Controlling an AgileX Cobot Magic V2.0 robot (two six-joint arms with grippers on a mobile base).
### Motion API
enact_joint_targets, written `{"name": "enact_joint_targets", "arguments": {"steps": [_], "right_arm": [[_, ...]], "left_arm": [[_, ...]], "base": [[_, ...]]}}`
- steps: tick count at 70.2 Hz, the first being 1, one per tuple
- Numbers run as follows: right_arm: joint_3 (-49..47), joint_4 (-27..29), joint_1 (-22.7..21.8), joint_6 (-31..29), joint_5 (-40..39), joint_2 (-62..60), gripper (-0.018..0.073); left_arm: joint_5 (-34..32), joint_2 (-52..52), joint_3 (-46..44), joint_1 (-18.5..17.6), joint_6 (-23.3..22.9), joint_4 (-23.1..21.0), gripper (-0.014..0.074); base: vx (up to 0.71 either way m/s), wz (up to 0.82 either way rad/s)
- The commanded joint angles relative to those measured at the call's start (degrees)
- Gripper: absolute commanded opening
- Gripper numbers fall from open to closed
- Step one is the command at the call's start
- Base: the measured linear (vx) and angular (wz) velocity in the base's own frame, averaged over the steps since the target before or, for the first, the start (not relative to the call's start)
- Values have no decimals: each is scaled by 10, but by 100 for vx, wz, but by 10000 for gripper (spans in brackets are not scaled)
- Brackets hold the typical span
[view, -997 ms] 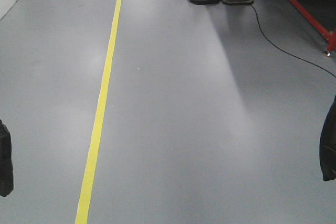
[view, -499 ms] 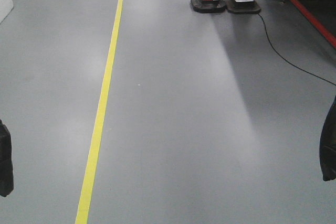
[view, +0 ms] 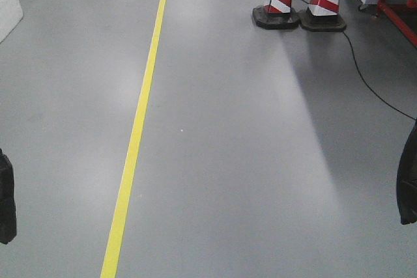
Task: Move and align brake pads A on conveyor
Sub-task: 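Drive along the yellow floor line toward the red-white cones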
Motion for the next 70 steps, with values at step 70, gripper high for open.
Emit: {"name": "enact_joint_targets", "arguments": {"steps": [70], "right_arm": [[-17, -6, -1, -4, -56, 3, -3]], "left_arm": [[-52, 3, -17, -4, -1, 2, 153]], "base": [[52, 5]]}}
